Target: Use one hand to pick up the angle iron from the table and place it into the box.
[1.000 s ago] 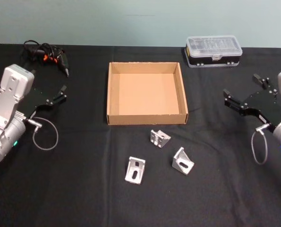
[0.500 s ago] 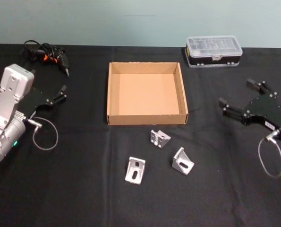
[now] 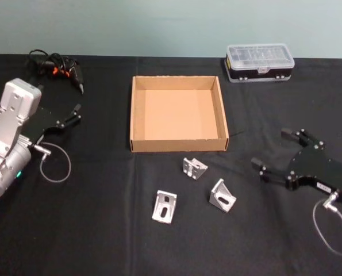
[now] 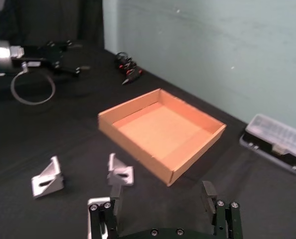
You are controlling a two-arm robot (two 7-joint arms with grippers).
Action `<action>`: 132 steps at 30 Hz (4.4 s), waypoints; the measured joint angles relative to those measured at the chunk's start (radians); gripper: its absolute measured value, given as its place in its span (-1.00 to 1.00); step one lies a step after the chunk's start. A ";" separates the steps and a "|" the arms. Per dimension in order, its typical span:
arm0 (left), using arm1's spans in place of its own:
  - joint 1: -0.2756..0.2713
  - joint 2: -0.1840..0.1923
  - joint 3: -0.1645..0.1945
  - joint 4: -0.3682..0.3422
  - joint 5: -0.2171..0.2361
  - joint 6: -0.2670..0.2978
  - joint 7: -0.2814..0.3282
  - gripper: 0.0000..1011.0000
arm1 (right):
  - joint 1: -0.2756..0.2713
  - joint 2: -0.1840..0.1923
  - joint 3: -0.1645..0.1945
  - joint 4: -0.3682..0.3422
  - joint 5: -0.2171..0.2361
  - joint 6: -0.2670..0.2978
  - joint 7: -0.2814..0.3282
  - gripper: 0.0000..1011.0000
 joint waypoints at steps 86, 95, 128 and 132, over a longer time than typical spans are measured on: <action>0.000 0.000 0.000 0.000 0.000 0.000 0.000 1.00 | 0.181 -0.272 -0.206 0.286 -0.147 0.095 0.152 0.98; 0.000 0.000 0.000 0.000 0.000 0.000 0.000 1.00 | 0.183 -0.277 -0.208 0.289 -0.152 0.095 0.146 0.98; 0.000 0.000 0.000 0.000 0.000 0.000 0.000 1.00 | 0.170 -0.282 -0.195 0.274 -0.163 0.090 0.136 -0.11; 0.000 0.000 0.000 0.000 0.000 0.000 0.000 1.00 | 0.153 -0.278 -0.178 0.240 -0.168 0.085 0.112 -0.11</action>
